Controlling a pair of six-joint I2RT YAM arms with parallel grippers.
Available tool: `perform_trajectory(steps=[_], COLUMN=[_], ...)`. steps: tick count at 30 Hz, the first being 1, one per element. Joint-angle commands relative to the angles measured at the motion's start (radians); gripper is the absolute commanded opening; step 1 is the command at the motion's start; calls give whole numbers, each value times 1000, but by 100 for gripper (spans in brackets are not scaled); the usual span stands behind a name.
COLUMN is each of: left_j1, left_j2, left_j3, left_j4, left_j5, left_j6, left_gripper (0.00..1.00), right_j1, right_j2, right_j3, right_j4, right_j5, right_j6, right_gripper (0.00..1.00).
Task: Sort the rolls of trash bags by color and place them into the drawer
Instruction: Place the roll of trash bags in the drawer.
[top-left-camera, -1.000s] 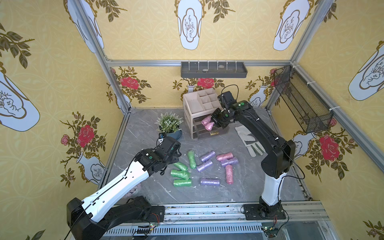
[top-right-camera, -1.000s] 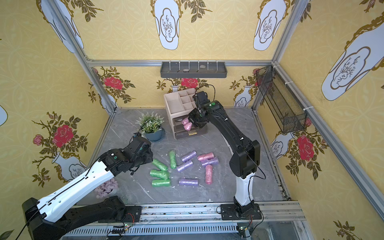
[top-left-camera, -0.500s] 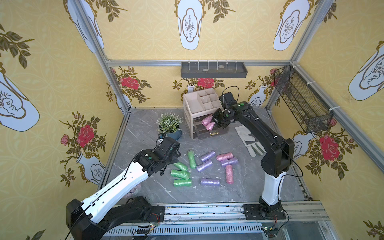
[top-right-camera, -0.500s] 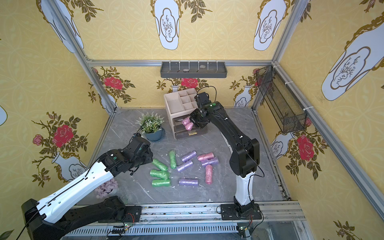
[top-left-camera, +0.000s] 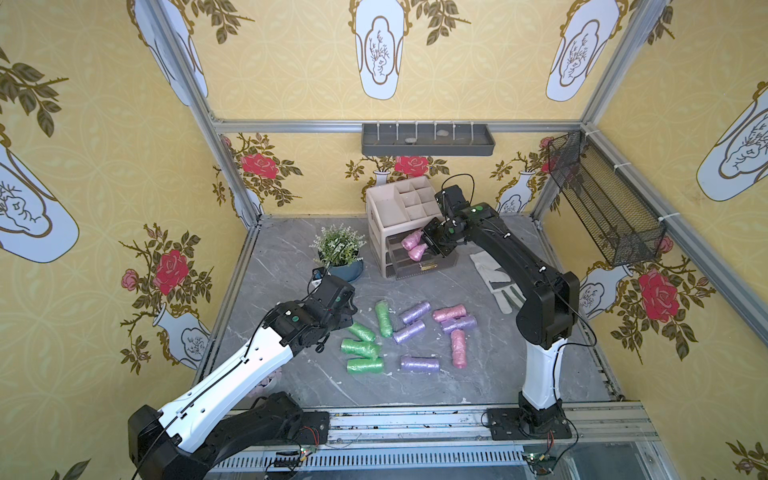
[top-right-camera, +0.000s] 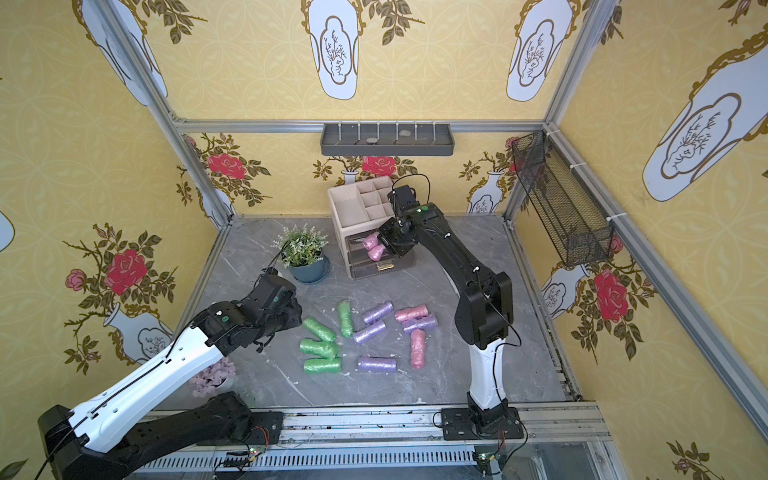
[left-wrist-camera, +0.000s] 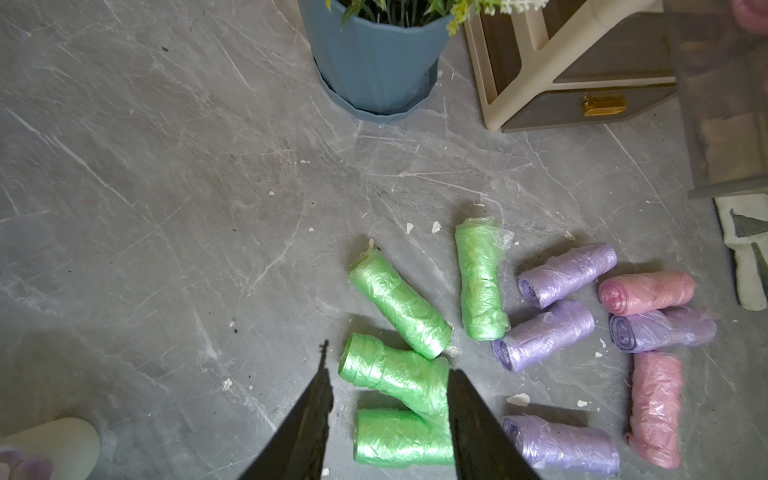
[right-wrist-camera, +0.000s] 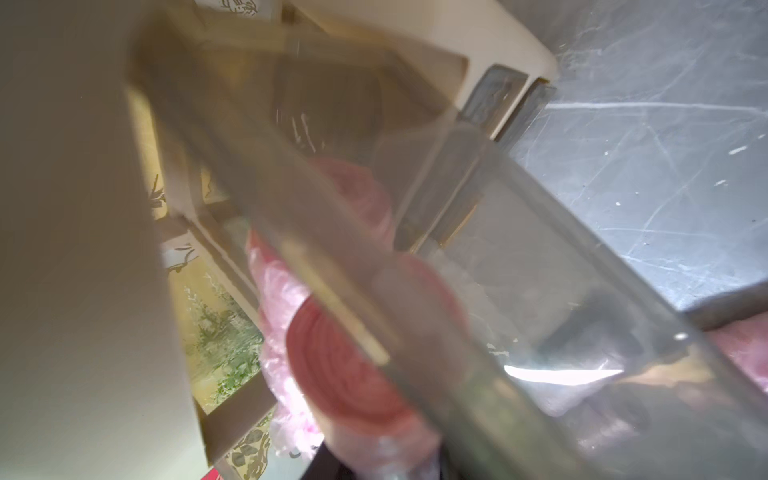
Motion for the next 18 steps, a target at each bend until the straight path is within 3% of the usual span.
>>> perform_trajectory(steps=[1,18], left_j1=[8,18], left_j2=[0,-3], left_j3=[-1,-4], left_j4=[8,6], left_j5=[1,10], left_j6=[19,21], left_gripper=[48,49], right_j1=[-2,-16], right_j2=[5,10], right_j3=[11,22], right_j4=[30,53], right_j5=[-2,1], right_j6=[2,9], right_gripper=[27,33])
